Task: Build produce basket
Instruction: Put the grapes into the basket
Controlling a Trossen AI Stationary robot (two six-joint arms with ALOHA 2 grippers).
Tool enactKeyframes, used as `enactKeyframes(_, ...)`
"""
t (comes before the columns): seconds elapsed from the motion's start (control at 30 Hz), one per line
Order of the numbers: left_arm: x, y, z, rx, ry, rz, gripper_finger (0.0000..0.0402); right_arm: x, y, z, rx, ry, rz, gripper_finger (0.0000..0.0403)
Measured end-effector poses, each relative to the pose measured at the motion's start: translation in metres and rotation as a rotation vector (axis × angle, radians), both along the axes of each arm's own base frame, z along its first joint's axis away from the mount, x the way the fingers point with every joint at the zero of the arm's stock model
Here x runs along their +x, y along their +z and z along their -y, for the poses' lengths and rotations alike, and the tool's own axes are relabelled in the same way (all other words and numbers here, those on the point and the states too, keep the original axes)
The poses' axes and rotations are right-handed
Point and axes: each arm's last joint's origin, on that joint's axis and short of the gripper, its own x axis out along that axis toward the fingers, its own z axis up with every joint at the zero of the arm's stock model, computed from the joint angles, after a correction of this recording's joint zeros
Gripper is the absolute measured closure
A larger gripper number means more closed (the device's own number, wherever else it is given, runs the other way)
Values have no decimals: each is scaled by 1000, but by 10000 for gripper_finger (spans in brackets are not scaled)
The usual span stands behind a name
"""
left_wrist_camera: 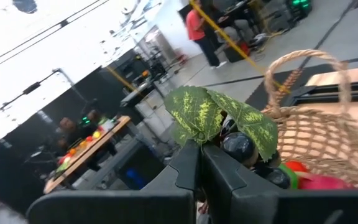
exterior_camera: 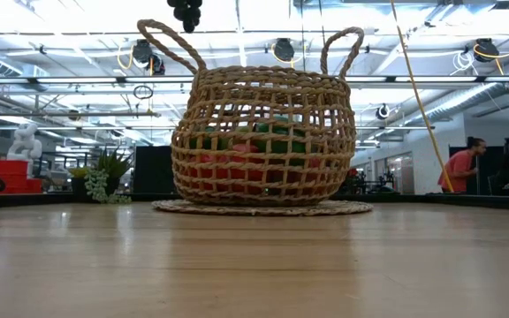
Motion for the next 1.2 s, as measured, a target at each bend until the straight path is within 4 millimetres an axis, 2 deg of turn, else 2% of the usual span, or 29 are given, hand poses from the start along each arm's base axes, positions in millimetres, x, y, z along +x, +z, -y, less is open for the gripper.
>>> enactKeyframes(0.2,6,-1,-2,-25,-146,-13,398,0,0,0,0,0,0,83)
enactKeyframes(0.4,20,-1,-17,-72,-356,-23,395,0,0,0,-2,0,-1,83)
enactKeyframes(0.77,45,3,-86,-159,-467,79,398,-1,4,-1,4,9,32,83)
enactKeyframes(1.2,85,-29,-154,-245,-466,96,398,-2,5,-1,-28,9,33,83)
